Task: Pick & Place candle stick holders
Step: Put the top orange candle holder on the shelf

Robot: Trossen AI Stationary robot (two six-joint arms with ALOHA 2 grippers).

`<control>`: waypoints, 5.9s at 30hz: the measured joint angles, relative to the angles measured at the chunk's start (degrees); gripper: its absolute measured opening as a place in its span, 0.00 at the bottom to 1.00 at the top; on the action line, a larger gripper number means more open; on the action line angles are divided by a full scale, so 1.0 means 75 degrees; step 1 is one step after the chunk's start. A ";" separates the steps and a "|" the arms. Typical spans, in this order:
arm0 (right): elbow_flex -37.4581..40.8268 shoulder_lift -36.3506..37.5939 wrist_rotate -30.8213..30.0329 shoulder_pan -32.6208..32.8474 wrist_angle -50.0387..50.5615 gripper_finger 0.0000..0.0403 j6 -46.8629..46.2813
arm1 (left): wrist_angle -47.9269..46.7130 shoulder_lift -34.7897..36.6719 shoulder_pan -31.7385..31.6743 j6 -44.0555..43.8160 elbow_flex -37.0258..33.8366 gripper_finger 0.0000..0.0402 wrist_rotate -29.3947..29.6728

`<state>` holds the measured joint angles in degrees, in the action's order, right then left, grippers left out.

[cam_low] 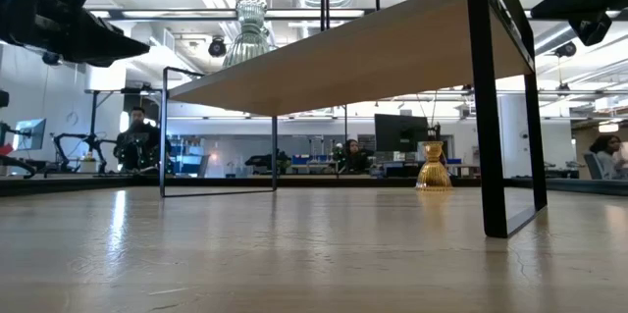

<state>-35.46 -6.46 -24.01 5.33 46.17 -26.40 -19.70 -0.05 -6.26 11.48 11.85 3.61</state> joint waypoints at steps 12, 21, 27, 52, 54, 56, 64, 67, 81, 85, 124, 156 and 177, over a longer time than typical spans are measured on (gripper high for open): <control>0.0001 0.0001 0.0000 0.0002 0.0000 0.02 -0.0002 | 0.0532 0.0003 0.0542 -0.0807 -0.0435 0.00 -0.0503; 0.0000 0.0002 0.0000 0.0001 0.0000 0.02 -0.0002 | 0.1228 0.0006 0.0850 -0.1421 -0.0887 0.00 -0.0526; 0.0000 0.0003 -0.0003 0.0002 0.0000 0.02 0.0000 | 0.1912 0.0006 0.1002 -0.1702 -0.1206 0.00 -0.0523; 0.0001 0.0003 -0.0002 0.0001 0.0000 0.02 0.0000 | 0.2089 -0.0002 0.1795 -0.1734 -0.1223 0.00 0.2352; 0.0000 0.0003 -0.0001 0.0000 0.0000 0.02 0.0000 | 0.2098 -0.0003 0.1792 -0.1649 -0.1227 0.01 0.2620; 0.0000 0.0003 0.0000 0.0002 0.0000 0.02 0.0000 | 0.2099 -0.0003 0.1792 -0.1541 -0.1229 0.02 0.2679; 0.0000 0.0003 0.0000 0.0000 0.0000 0.02 0.0000 | 0.2127 -0.0003 0.1792 -0.1549 -0.1232 0.04 0.2621; 0.0001 0.0001 -0.0002 0.0001 0.0000 0.02 -0.0001 | 0.2142 -0.0003 0.1792 -0.1550 -0.1235 0.04 0.2615; 0.0002 0.0003 -0.0003 0.0002 0.0000 0.02 0.0000 | 0.2161 -0.0005 0.1792 -0.1565 -0.1235 0.04 0.2598; 0.0000 0.0002 -0.0001 0.0000 0.0000 0.02 0.0000 | 0.2162 -0.0006 0.1792 -0.1565 -0.1235 0.04 0.2595; -0.3341 -0.4386 -0.4219 -0.0021 -0.7736 0.02 0.6793 | 0.2168 -0.0006 0.1792 -0.1564 -0.1238 0.04 0.2594; -0.7963 -0.7593 -0.6531 -0.1591 0.1360 0.66 0.4065 | 0.2168 -0.0005 0.1792 -0.1565 -0.1238 0.04 0.2592; -0.5817 -0.8600 0.4070 -0.7716 0.1519 0.60 0.2571 | 0.2168 -0.0004 0.1789 -0.1563 -0.1238 0.04 0.2592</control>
<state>-79.09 -70.96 6.51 -52.54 57.57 -7.11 -3.44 -0.09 7.16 -0.24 2.57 23.05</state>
